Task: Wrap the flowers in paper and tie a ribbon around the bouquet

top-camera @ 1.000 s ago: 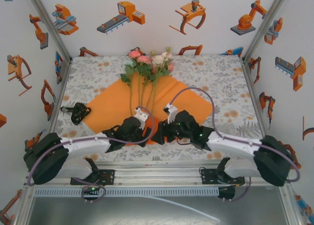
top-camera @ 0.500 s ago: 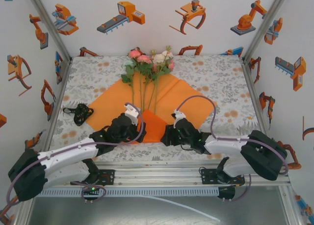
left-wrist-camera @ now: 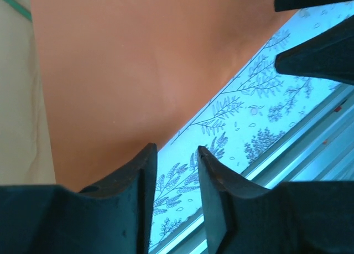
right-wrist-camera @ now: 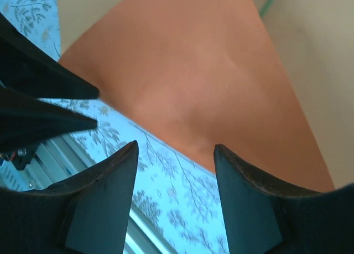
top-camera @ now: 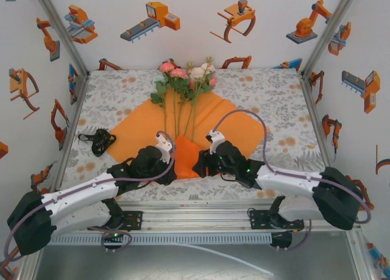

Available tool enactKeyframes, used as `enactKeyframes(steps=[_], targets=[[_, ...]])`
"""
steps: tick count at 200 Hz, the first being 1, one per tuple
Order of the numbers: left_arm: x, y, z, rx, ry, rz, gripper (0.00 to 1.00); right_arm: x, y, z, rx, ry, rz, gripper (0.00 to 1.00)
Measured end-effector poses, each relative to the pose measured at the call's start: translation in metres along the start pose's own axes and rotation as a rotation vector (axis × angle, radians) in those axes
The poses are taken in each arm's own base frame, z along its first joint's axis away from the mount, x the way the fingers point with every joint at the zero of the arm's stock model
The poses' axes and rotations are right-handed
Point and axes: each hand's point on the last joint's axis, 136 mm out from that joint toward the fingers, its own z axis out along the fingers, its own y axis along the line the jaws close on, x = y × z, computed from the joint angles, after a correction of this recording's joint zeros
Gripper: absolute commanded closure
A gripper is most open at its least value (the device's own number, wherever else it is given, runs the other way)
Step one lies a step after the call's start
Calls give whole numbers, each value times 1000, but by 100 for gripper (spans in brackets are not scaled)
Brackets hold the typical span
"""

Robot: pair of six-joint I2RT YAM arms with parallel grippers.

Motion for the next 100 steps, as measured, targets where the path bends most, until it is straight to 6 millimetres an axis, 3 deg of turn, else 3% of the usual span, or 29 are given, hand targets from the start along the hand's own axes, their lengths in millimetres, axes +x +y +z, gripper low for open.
enactKeyframes(steps=[24,45,64,100], targets=[[3,13,15,-56,4,14,60,7,-6,32,28,42,-18,45],[4,26,29,-91,2,26,60,22,-18,47,63,83,-11,46],[4,34,43,-107,6,41,59,27,-27,46,90,79,4,46],[-17,33,61,-97,-54,68,55,31,-44,29,152,25,53,46]])
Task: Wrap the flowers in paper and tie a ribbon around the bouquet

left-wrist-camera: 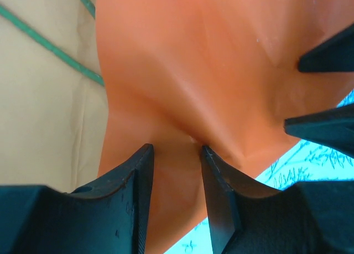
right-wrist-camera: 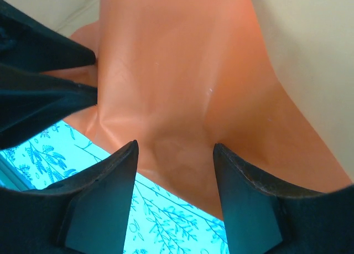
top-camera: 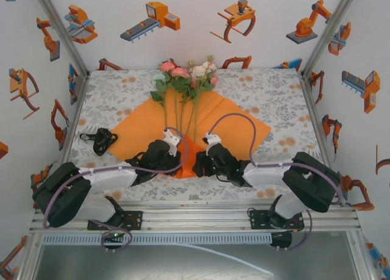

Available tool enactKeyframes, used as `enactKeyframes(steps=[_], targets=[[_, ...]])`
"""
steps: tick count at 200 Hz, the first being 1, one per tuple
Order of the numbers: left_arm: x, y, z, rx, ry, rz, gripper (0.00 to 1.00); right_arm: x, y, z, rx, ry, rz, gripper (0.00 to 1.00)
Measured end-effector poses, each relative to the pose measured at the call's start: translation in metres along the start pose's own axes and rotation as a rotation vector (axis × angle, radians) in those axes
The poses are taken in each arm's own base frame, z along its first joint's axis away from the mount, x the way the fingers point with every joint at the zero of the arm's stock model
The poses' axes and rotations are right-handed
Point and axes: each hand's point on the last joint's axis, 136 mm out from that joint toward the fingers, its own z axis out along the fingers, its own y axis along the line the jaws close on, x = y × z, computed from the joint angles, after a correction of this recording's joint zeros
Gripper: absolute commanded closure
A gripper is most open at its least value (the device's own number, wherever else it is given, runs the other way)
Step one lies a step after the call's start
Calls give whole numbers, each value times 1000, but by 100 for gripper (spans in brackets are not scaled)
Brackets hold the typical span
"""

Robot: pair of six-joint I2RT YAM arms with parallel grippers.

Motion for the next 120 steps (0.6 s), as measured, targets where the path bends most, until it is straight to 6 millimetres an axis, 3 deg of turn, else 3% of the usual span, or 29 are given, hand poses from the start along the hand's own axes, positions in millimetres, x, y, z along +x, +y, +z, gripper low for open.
enactKeyframes(steps=[33,48,67,83,93,105,120], targets=[[-7,9,-1,-49,-20,-21,46,0,-17,-11,79,-21,21,42],[-13,25,-14,-132,-31,-71,46,0,-27,-16,138,-27,26,41],[-36,52,-42,-258,-82,-172,44,-2,-45,-22,232,-43,56,41],[-60,90,-73,-372,-140,-338,49,-5,-64,-29,315,-59,99,40],[-65,123,-90,-457,-164,-455,50,-7,-76,-34,364,-70,128,40],[-57,158,-106,-546,-167,-586,50,-7,-88,-40,415,-82,156,40],[-31,195,-119,-641,-136,-741,50,-6,-102,-51,467,-103,195,41]])
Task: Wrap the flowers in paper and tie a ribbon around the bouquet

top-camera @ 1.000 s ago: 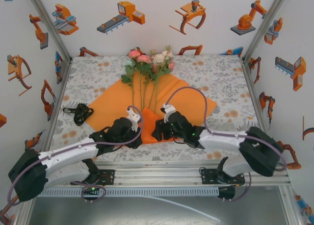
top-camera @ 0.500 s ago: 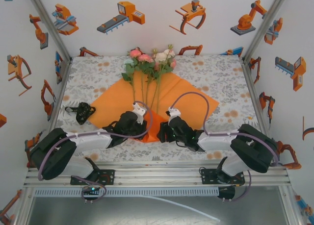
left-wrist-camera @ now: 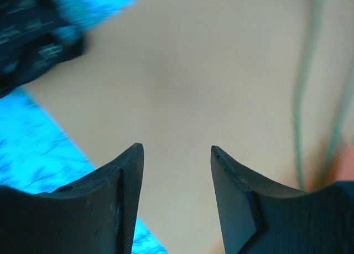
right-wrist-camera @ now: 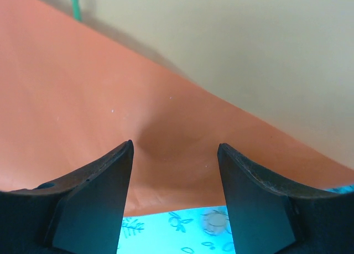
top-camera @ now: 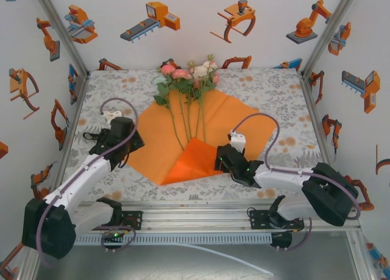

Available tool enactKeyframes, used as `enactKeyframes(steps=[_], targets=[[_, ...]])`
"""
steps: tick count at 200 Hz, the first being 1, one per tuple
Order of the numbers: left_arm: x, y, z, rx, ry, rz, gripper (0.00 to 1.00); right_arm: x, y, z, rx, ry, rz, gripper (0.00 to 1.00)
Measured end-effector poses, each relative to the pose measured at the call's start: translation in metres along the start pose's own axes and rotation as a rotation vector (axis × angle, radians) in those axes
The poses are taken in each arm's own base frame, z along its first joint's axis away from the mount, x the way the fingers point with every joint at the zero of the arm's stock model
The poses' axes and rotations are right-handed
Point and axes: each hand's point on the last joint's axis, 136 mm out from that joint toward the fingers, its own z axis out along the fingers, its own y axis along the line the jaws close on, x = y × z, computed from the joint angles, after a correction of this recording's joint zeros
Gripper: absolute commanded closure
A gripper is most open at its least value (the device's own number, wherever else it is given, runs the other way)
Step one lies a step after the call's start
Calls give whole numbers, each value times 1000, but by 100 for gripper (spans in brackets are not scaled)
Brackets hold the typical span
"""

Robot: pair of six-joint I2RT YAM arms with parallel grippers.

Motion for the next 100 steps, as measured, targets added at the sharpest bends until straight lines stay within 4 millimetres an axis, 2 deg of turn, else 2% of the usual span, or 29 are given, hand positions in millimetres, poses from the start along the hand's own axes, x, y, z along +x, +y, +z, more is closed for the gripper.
enactKeyframes(steps=[11,26,46,68,84,100], targets=[[3,26,11,-56,39,-86,50,-1,-14,-3,36,-12,33,41],[11,45,26,-94,100,-162,50,-2,-30,-7,75,-30,76,41],[22,44,45,-85,163,-177,50,-2,-44,-12,105,-45,110,41],[30,44,67,-118,221,-174,51,0,-51,-17,113,-46,136,41],[22,46,81,-158,228,-181,53,1,-56,-20,125,-39,150,40],[11,44,88,-163,206,-190,53,4,-57,-24,124,-21,135,38]])
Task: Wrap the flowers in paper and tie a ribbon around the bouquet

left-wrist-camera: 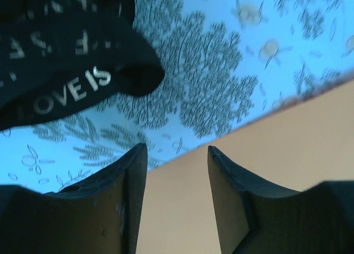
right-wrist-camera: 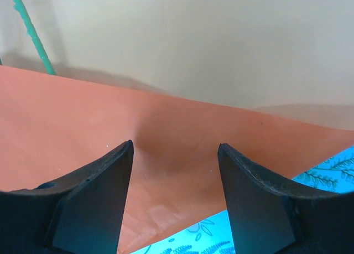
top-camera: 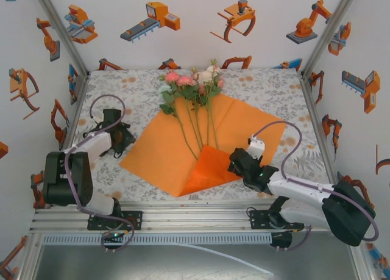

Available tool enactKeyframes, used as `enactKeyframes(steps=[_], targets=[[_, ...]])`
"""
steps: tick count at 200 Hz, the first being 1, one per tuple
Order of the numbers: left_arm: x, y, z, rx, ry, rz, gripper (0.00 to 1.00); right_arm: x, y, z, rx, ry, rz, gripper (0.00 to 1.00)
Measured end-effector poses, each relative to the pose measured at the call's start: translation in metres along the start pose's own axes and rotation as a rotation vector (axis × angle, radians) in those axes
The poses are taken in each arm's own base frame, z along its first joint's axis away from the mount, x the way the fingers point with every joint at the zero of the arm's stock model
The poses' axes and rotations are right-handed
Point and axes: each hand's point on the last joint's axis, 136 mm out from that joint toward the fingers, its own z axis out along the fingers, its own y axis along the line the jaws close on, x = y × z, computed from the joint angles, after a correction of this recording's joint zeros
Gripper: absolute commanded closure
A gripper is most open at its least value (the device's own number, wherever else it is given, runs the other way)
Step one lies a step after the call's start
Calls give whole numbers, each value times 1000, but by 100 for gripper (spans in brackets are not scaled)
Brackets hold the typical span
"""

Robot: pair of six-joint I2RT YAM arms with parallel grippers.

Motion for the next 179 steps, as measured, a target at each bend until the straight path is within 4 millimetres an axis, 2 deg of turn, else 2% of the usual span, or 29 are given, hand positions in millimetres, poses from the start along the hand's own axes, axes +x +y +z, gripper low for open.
enactKeyframes(steps=[20,38,59,78,92,105,123,149,179], targets=[[-1,-2,-9,15,-20,-7,45,7,7,-7,-55,56,-69,36],[3,-7,-37,39,-51,5,43,7,22,-16,-140,90,-116,36],[10,-6,-77,67,-86,7,44,0,51,-33,-286,103,-161,36],[23,8,-95,75,-74,-13,50,3,81,-44,-437,130,-225,36],[44,14,-97,96,-23,4,52,11,101,-49,-528,169,-282,36],[77,8,-92,144,68,63,56,20,120,-48,-586,222,-332,37],[110,3,-86,159,167,143,59,29,146,-40,-629,281,-375,38],[116,9,-76,97,187,164,55,34,164,-17,-590,292,-383,39],[99,20,-73,-8,135,153,54,31,159,15,-463,252,-345,39]])
